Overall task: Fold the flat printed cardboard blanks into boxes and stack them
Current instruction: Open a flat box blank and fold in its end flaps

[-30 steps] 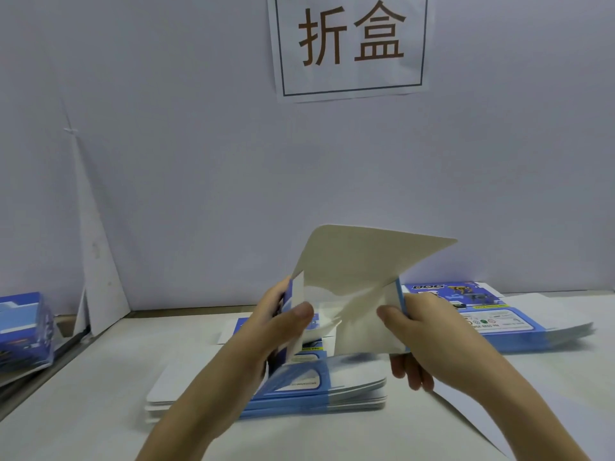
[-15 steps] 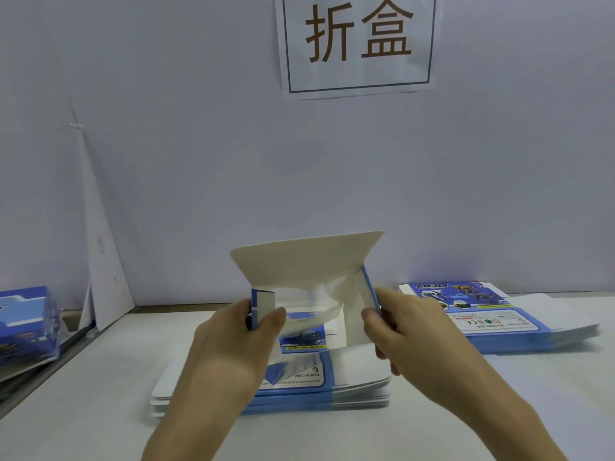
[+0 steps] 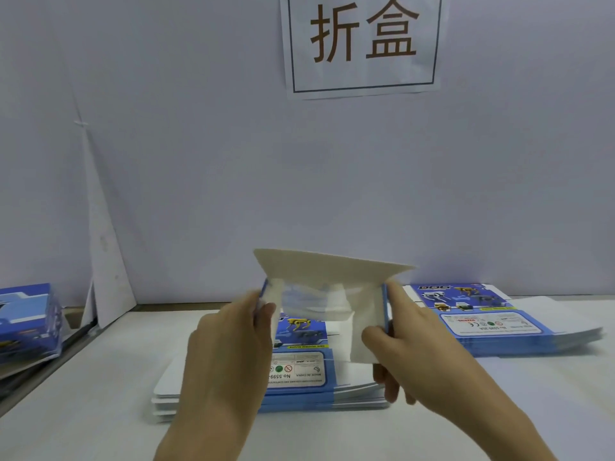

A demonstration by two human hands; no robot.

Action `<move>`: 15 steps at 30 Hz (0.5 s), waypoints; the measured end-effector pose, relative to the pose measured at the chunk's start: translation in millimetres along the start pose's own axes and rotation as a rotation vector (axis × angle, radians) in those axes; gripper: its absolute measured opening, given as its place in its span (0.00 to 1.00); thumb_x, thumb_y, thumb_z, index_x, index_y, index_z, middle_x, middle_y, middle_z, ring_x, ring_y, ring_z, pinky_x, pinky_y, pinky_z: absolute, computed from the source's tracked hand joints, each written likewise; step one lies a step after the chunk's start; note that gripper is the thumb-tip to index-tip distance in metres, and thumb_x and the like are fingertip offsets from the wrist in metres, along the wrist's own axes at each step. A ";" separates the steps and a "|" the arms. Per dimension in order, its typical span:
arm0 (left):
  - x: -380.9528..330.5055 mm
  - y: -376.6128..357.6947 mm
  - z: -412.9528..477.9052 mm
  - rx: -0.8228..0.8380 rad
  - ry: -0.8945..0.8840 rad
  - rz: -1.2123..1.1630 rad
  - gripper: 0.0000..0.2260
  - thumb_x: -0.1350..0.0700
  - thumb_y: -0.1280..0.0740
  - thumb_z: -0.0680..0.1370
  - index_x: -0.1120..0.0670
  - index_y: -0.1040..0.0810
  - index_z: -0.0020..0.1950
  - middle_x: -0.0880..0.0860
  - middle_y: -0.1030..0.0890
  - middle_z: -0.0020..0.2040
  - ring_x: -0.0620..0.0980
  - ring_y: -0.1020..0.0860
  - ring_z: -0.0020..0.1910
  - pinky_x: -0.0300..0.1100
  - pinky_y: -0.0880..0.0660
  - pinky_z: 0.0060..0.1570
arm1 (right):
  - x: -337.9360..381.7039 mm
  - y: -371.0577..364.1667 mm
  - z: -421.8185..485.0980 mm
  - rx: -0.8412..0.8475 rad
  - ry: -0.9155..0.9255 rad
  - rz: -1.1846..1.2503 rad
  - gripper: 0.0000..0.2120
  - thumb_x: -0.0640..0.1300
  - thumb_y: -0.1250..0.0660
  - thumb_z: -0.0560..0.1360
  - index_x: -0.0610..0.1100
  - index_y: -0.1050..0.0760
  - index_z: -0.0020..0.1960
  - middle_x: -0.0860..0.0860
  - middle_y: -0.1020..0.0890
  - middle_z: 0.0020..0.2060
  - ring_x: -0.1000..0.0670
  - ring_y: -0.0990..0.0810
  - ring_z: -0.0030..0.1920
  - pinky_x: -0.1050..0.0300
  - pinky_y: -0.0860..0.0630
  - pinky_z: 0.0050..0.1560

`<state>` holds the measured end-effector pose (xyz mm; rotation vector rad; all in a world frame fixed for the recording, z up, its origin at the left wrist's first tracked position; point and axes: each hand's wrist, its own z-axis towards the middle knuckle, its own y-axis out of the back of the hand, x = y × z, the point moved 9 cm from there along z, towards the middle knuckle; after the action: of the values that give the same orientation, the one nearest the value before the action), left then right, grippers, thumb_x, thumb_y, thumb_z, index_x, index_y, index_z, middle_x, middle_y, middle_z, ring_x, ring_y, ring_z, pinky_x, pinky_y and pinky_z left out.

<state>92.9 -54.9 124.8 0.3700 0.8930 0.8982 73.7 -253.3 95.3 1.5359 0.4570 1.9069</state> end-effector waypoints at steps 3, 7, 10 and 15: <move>1.3 0.9 5.9 0.003 -0.007 -0.577 0.25 0.35 0.37 0.72 0.38 0.32 0.68 0.32 0.23 0.45 0.25 0.24 0.43 0.19 0.31 0.40 | -13.8 6.5 3.3 -0.040 -0.137 0.374 0.08 0.36 0.42 0.74 0.47 0.35 0.51 0.40 0.19 0.26 0.42 0.21 0.23 0.58 0.29 0.21; -26.7 -12.9 -5.4 0.157 -0.350 -0.535 0.49 0.31 0.28 0.62 0.29 0.56 0.73 0.25 0.43 0.69 0.28 0.41 0.70 0.27 0.34 0.63 | -8.9 8.0 0.2 0.001 -0.205 0.711 0.04 0.37 0.40 0.77 0.38 0.33 0.51 0.36 0.19 0.29 0.41 0.21 0.24 0.60 0.29 0.19; -33.3 -31.0 -13.9 0.117 -0.415 -0.230 0.59 0.22 0.36 0.55 0.34 0.74 0.70 0.41 0.64 0.77 0.43 0.62 0.77 0.56 0.51 0.75 | 5.8 2.4 -6.2 0.136 -0.150 0.683 0.07 0.43 0.35 0.75 0.38 0.28 0.45 0.38 0.19 0.28 0.44 0.23 0.22 0.61 0.31 0.19; -25.4 -30.4 -7.2 0.119 -0.477 -0.155 0.56 0.27 0.35 0.61 0.44 0.68 0.75 0.47 0.59 0.77 0.55 0.56 0.78 0.66 0.44 0.70 | -3.7 15.5 -10.6 0.094 -0.096 0.134 0.25 0.60 0.39 0.74 0.44 0.26 0.26 0.49 0.22 0.23 0.53 0.26 0.22 0.61 0.28 0.28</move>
<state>95.0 -93.9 114.8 0.5814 0.5255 0.5782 59.9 -265.9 99.6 1.7502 0.4156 1.9259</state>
